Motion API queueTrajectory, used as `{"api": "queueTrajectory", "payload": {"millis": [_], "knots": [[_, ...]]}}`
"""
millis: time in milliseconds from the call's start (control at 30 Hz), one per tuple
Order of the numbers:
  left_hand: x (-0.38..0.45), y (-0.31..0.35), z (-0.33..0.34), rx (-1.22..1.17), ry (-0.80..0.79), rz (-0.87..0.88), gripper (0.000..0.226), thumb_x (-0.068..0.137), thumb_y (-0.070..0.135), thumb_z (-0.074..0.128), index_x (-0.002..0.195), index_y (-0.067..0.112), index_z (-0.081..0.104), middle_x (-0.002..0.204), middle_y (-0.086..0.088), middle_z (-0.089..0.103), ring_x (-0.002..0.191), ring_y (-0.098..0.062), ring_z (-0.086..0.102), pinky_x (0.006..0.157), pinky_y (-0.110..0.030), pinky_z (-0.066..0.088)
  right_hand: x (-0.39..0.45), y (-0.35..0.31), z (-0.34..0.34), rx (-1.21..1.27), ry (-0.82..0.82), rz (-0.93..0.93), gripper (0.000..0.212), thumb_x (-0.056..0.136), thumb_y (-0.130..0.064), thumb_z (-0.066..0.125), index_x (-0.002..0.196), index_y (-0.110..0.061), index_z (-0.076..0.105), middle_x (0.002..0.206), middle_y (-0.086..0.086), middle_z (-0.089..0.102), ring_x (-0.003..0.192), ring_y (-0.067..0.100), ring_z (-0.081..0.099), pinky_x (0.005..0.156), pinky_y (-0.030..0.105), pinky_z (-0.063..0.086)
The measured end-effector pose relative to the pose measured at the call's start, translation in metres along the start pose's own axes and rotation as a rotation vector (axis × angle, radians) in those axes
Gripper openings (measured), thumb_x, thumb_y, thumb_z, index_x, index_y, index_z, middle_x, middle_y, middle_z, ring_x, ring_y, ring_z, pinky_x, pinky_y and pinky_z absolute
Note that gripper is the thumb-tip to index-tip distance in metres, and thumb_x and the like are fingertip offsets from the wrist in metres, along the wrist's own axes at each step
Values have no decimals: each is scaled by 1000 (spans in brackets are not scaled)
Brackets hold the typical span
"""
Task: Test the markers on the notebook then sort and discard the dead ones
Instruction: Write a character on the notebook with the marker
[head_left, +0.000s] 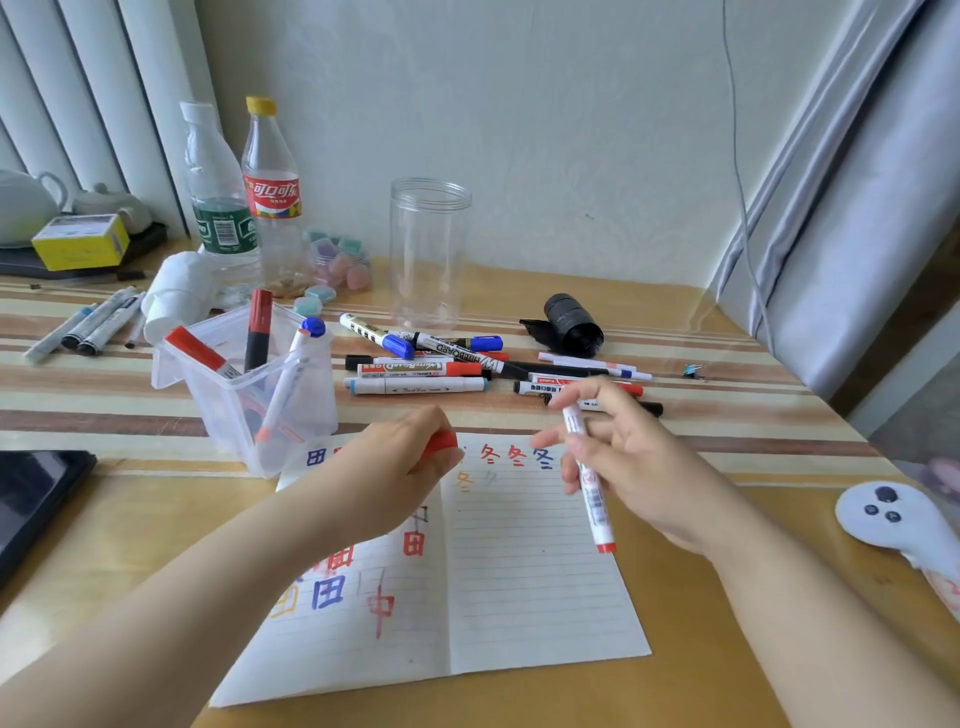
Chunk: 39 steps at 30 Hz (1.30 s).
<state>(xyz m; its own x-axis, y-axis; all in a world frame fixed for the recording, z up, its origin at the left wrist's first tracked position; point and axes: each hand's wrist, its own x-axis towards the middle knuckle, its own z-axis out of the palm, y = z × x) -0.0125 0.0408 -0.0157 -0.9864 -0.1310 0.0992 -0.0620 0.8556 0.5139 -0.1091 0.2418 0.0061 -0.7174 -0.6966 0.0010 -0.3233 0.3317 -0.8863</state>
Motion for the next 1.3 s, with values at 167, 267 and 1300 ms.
{"api": "queueTrajectory", "payload": {"millis": [167, 267, 1300], "knots": [[11, 2, 4, -38, 45, 43, 6, 92, 33, 48, 89, 29, 46, 81, 20, 50, 71, 0, 50, 58, -9, 37, 9, 3, -5, 942, 29, 182, 24, 90, -9, 45, 100, -3, 66, 80, 21, 69, 52, 12, 58, 51, 20, 54], [15, 0, 11, -42, 87, 64, 9, 91, 32, 50, 94, 24, 53, 83, 17, 52, 72, -1, 50, 59, -7, 37, 15, 10, 1, 979, 38, 199, 20, 91, -5, 42, 99, -5, 61, 66, 13, 65, 48, 10, 57, 46, 18, 51], [21, -37, 44, -19, 163, 125, 16, 83, 27, 62, 98, 22, 65, 77, 20, 47, 74, 4, 43, 66, -8, 30, 32, 61, 26, 11, 409, 83, 30, 84, -11, 63, 63, -9, 42, 39, -11, 38, 36, 5, 28, 36, 15, 23]]}}
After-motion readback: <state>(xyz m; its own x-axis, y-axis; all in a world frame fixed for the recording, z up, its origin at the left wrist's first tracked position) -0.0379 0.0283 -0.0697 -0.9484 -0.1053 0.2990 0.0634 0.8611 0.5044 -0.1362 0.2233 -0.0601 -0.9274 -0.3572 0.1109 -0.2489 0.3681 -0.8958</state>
